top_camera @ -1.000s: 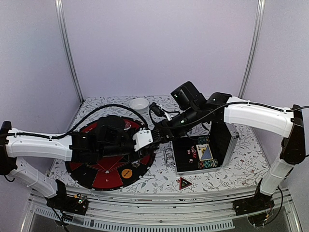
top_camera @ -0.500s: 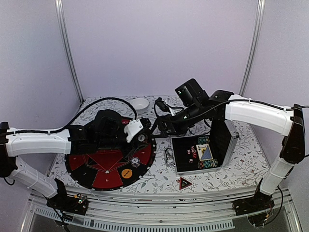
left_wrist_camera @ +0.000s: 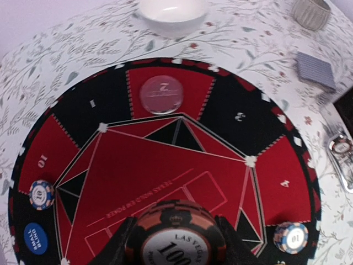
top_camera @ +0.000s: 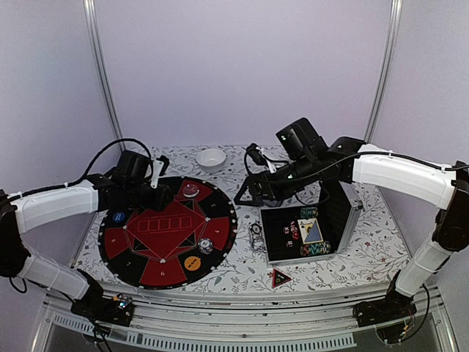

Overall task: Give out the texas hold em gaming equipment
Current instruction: Place the poker chips pile at the small blind area.

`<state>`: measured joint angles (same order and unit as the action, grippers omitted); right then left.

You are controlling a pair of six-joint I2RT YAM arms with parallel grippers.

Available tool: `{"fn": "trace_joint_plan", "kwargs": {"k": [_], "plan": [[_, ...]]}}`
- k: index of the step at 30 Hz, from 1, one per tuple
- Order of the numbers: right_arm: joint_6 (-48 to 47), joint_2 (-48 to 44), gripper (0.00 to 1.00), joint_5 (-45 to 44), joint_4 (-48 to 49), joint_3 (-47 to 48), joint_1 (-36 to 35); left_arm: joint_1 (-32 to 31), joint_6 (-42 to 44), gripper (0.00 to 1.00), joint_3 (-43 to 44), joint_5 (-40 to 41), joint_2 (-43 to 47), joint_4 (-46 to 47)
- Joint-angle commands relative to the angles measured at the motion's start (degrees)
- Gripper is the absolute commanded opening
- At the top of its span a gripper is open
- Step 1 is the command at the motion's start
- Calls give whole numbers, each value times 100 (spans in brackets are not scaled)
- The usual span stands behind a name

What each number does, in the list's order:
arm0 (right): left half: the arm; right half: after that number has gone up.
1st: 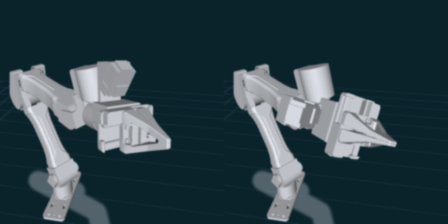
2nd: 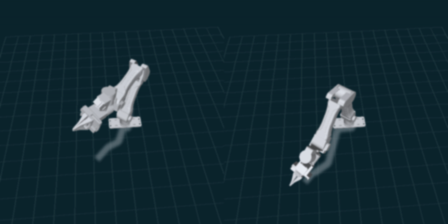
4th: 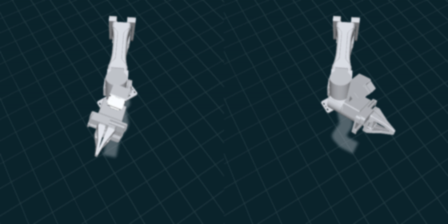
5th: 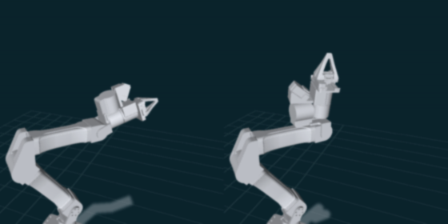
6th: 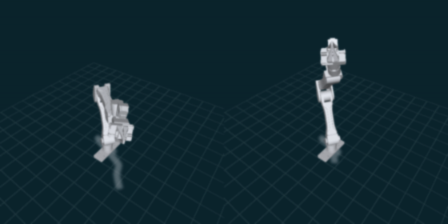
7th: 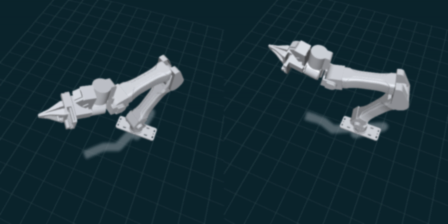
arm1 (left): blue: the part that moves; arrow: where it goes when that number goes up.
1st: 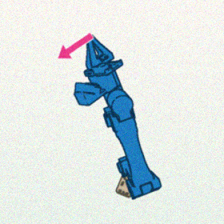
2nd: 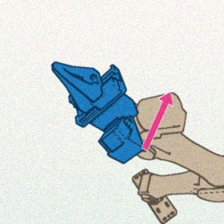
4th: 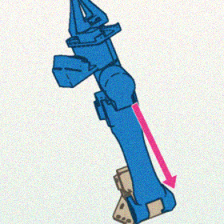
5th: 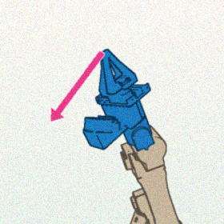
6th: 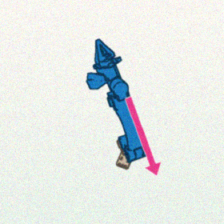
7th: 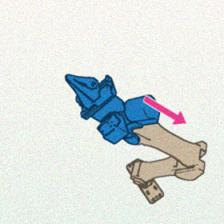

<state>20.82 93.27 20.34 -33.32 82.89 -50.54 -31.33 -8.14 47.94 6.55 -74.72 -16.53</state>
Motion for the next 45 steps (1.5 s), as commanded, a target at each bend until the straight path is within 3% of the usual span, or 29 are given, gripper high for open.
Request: {"fn": "trace_joint_plan", "kwargs": {"k": [1, 8, 15, 25, 36, 45], "plan": [[-269, -195, 99, -210, 54, -213, 30, 895, -494, 0, -65, 71, -129, -49], [-561, -366, 99, -386, 63, -526, 94, 2647, -349, 0, 467, -20, -804, 305], [-630, -511, 99, -433, 87, -777, 183, 3534, -326, 0, 1418, -149, -2243, 372], [-597, -482, 99, -383, 103, -841, 237, 3713, -466, 0, 2192, 72, -3588, 211], [-570, -397, 99, -289, 103, -741, 246, 3722, -699, 1, 2166, -175, -3961, -77], [-552, -424, 99, -262, 97, -789, 247, 3722, -755, 13, 2048, -129, -3972, -217]]}}
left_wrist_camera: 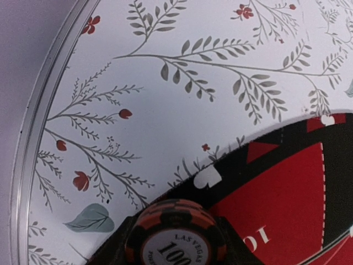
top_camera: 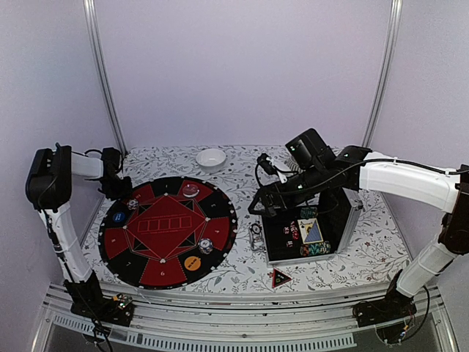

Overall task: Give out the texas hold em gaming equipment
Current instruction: Place the poker chips pile at the small blind area.

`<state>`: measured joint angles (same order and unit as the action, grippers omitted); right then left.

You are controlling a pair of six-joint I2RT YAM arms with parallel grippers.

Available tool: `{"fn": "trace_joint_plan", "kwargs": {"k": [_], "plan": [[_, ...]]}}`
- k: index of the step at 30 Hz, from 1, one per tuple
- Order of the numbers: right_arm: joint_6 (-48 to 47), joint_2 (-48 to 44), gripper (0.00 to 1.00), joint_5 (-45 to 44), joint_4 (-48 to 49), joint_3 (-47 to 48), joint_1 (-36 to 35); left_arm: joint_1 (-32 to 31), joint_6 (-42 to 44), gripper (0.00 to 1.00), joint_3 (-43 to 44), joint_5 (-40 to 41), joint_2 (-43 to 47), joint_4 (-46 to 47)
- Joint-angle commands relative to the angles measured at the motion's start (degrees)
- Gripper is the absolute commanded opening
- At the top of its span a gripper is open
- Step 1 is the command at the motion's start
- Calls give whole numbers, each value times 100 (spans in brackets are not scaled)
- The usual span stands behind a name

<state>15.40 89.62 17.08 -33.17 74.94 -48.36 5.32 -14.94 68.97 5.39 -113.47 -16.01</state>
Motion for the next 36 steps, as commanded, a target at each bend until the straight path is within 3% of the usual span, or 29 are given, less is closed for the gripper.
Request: {"fn": "trace_joint_plan", "kwargs": {"k": [1, 17, 36], "plan": [[-10, -60, 99, 73, 82, 8, 25, 57, -69, 14, -13, -2, -123, -316], [24, -121, 99, 107, 93, -89, 20, 43, 32, 21, 23, 26, 220, -792], [60, -156, 99, 75, 82, -87, 25, 65, 97, 50, 196, -68, -217, -754]]}}
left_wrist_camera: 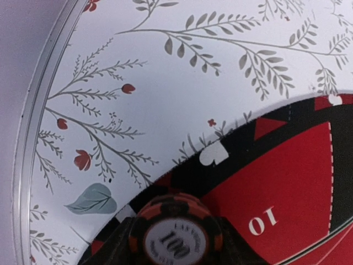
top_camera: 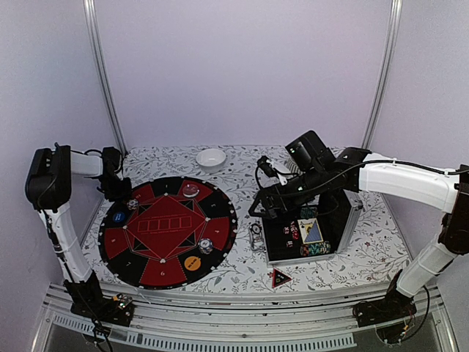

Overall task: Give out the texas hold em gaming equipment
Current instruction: Place the poker chips pile at the small blind area.

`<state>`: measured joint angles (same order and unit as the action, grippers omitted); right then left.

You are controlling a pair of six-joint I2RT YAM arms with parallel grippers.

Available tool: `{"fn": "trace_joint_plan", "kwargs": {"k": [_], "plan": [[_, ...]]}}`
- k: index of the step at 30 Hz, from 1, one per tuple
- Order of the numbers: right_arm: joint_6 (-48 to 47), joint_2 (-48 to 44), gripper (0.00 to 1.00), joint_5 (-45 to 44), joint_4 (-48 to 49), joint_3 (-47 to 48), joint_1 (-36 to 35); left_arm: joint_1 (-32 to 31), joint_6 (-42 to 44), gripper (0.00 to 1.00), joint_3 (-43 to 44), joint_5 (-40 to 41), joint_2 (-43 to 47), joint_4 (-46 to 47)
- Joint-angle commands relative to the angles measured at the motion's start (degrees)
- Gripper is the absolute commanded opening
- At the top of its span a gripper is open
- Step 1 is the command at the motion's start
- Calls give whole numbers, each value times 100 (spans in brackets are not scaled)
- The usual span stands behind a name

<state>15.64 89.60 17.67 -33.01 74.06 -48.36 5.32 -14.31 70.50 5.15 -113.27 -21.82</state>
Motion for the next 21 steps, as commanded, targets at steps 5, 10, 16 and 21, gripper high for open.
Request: {"fn": "trace_joint_plan", "kwargs": {"k": [5, 10, 16, 21], "plan": [[19, -145, 99, 0, 66, 21, 27, 74, 33, 55, 43, -36, -229, -166], [18, -169, 99, -50, 28, 59, 28, 80, -12, 59, 43, -33, -148, -165], [-3, -204, 99, -609, -288, 265, 37, 75, -85, 82, 44, 195, 496, -147], [172, -29, 99, -1546, -1255, 435, 28, 66, -90, 93, 149, 362, 1213, -147]]}}
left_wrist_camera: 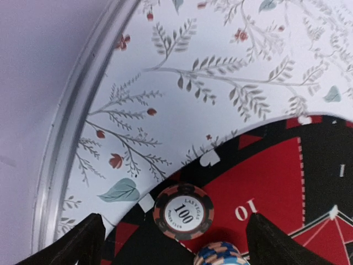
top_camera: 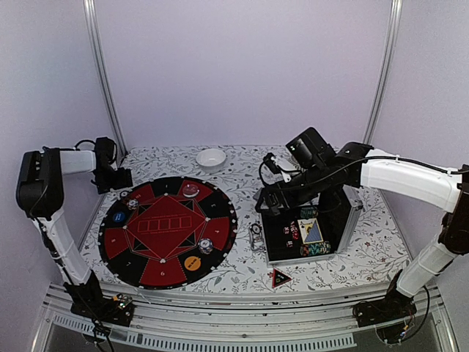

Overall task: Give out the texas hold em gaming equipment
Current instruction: Place the poker chips pile at the small blind area.

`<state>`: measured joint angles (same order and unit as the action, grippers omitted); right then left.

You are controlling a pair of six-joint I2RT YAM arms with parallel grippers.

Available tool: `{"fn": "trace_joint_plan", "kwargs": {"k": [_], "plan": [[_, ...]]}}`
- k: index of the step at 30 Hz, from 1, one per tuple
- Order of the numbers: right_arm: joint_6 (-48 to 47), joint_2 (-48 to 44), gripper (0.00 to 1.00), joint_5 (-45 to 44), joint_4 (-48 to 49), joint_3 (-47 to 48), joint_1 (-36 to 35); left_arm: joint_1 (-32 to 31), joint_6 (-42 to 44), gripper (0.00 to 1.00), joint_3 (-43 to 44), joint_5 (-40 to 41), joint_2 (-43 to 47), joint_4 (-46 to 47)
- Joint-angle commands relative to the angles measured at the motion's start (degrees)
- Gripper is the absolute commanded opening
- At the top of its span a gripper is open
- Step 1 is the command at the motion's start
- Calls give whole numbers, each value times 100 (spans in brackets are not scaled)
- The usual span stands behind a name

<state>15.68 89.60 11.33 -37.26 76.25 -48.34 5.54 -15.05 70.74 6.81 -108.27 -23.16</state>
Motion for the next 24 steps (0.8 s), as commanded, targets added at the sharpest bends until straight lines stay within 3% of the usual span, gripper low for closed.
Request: {"fn": "trace_joint_plan", "kwargs": {"k": [1, 8, 13, 19, 24], "plan": [[248, -23, 99, -1125, -1029, 188, 24, 36, -11, 94, 143, 193, 844, -13], [1097, -39, 71, -1910, -1810, -574, -80, -404, 143, 95, -1, 161, 1975, 185], [1526, 239, 45, -2268, -2160, -807, -352, -1078, 572, 96, -219, 223, 2688, 292], [1622, 739, 30, -2301, -2081, -756, -523, -1443, 670, 96, -620, 113, 3250, 346], [1626, 1022, 31, -2311, -2073, -528, -664, -1470, 670, 96, -793, -2, 3414, 369]]}}
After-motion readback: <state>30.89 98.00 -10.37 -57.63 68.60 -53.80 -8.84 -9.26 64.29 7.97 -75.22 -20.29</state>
